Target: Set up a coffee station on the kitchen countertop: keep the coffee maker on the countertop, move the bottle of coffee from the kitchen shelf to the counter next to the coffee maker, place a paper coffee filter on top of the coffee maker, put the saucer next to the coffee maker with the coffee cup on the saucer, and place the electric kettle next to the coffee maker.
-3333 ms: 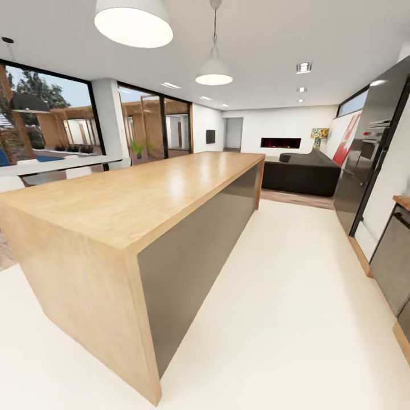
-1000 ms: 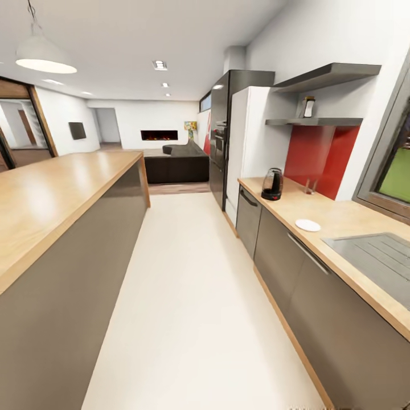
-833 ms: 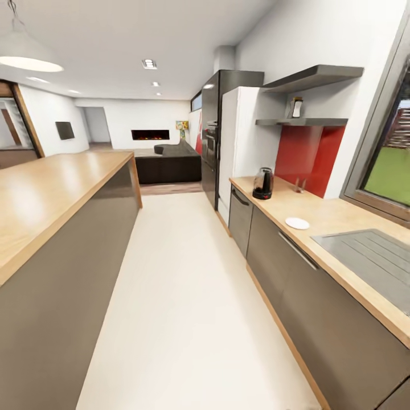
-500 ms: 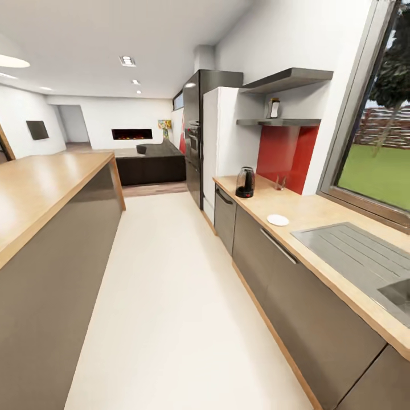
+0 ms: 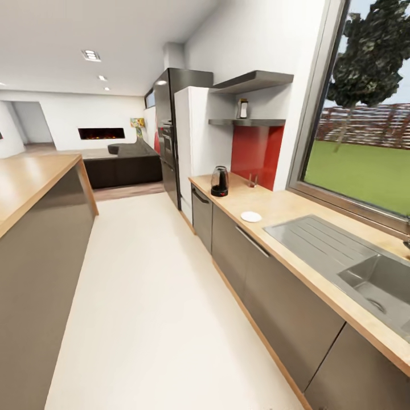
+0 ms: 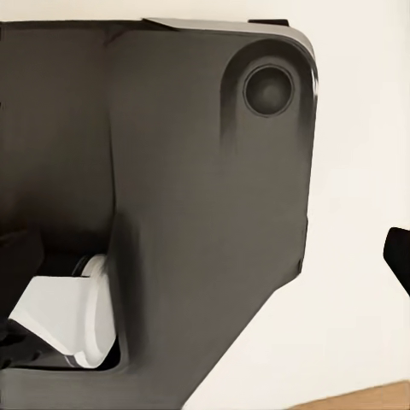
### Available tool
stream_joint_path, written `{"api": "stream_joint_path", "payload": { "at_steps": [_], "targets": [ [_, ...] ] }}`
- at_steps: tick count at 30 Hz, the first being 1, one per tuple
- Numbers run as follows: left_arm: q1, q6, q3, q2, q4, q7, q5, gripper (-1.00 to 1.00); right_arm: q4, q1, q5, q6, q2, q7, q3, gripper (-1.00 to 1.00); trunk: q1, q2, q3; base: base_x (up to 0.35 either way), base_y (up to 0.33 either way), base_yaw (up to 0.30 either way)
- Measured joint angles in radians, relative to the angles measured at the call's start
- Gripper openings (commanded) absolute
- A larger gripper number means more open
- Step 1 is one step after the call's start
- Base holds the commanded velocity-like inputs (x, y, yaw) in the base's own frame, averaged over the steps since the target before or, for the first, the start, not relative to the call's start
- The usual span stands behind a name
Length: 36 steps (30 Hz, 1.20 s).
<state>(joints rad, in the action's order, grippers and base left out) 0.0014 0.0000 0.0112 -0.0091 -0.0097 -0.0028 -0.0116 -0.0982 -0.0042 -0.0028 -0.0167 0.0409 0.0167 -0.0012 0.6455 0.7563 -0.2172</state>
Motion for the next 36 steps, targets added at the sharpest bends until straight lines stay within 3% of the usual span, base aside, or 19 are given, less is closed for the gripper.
{"api": "stream_joint_path", "payload": {
  "at_steps": [36],
  "targets": [
    [-0.001, -0.001, -0.001, -0.009, -0.002, 0.000, 0.001, 1.00, 0.000, 0.000, 0.000, 0.000, 0.001, 0.000, 0.001, 1.00, -0.138, -0.253, 0.094, 0.000, 0.000, -0.285]
  ]
}}
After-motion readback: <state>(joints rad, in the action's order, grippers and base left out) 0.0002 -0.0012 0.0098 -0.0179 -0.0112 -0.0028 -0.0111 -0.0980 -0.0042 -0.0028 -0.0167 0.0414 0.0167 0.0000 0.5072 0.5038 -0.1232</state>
